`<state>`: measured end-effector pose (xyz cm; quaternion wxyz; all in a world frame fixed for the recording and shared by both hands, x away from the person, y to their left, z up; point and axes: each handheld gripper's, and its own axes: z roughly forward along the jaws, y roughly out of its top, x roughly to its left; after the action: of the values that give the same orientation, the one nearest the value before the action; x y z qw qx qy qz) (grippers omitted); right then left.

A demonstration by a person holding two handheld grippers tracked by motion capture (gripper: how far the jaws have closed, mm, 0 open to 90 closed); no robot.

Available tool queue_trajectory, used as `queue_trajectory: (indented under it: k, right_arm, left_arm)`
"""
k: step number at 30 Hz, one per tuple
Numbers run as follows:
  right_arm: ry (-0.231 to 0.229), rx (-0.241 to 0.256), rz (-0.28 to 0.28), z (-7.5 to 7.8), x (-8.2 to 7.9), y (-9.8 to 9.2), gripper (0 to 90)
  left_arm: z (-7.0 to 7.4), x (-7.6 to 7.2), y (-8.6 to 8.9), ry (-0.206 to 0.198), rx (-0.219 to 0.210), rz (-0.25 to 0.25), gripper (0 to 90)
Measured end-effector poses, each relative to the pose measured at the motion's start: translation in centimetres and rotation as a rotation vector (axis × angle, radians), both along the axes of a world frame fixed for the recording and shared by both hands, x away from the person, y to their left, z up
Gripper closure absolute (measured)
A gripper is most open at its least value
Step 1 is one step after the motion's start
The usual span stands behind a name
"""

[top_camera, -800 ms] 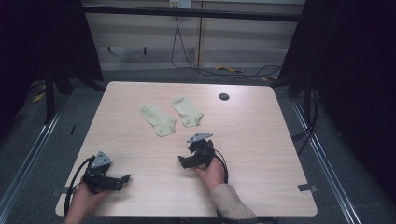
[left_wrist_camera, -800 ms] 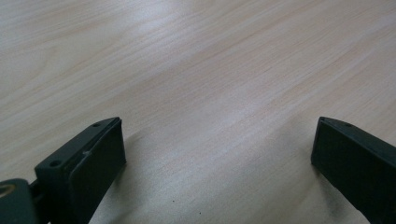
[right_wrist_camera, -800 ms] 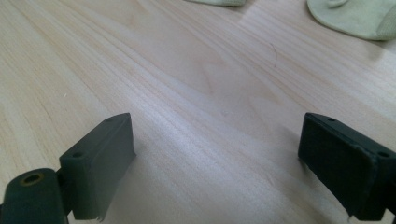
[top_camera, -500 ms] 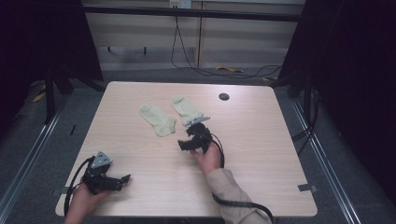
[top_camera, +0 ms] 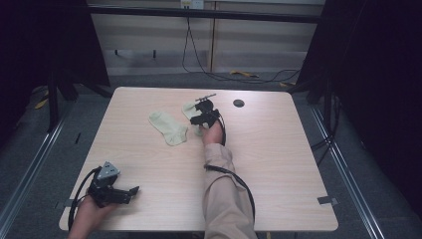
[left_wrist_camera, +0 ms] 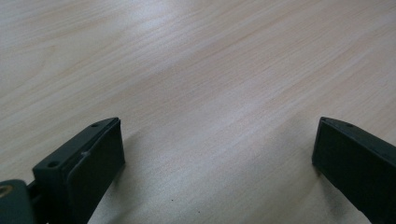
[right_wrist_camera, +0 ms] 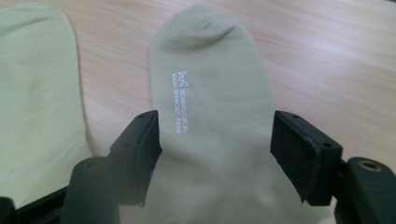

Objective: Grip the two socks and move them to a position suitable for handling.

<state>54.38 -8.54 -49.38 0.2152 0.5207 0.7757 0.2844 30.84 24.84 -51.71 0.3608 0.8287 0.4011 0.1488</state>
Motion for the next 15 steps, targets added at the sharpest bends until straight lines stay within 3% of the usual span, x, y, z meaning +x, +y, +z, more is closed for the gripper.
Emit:
queue_trajectory:
  k: [2,3,4,5,6,7,8,10,12,13,15]
  right_arm:
    - [0.0,0.0,-0.007,-0.1,0.3,0.0,33.2]
    - [0.005,0.026,-0.002,-0.4,0.6,-0.1,39.6]
    - [0.017,0.026,0.017,-0.8,0.5,-0.3,74.2]
    - [0.017,0.026,0.017,-0.8,0.5,-0.3,74.2]
    - [0.045,0.037,-0.01,-0.5,0.5,-0.5,83.2]
    - [0.081,0.057,-0.041,-0.3,0.7,-0.8,84.6]
    - [0.085,0.054,-0.042,-0.1,0.7,-0.9,84.9]
    - [-0.005,0.004,0.029,1.1,-0.3,-1.0,85.0]
    - [-0.012,-0.003,0.054,1.5,-0.7,-1.1,85.0]
    - [-0.023,0.0,0.077,2.2,-1.3,-1.3,85.0]
    - [-0.054,0.056,0.135,3.8,-2.9,-2.3,84.9]
  left_arm:
    - [0.0,0.0,0.0,0.0,0.0,0.0,1.8]
    - [0.0,0.0,0.0,-0.001,0.001,-0.001,1.8]
    - [0.0,0.0,0.0,-0.001,0.003,-0.003,1.8]
    - [0.0,0.0,0.0,-0.001,0.003,-0.003,1.8]
    - [0.0,0.0,0.0,-0.001,0.0,-0.001,1.8]
    - [0.0,0.0,0.0,-0.001,0.002,-0.003,1.7]
    - [0.0,0.0,0.0,-0.001,0.002,-0.003,1.7]
    - [0.0,0.0,0.0,0.001,-0.001,-0.001,1.5]
    - [0.0,0.0,0.0,0.001,-0.001,-0.003,1.5]
    - [0.0,0.0,0.0,0.002,-0.003,0.0,1.5]
    - [0.0,0.0,0.0,0.002,-0.002,0.0,1.5]
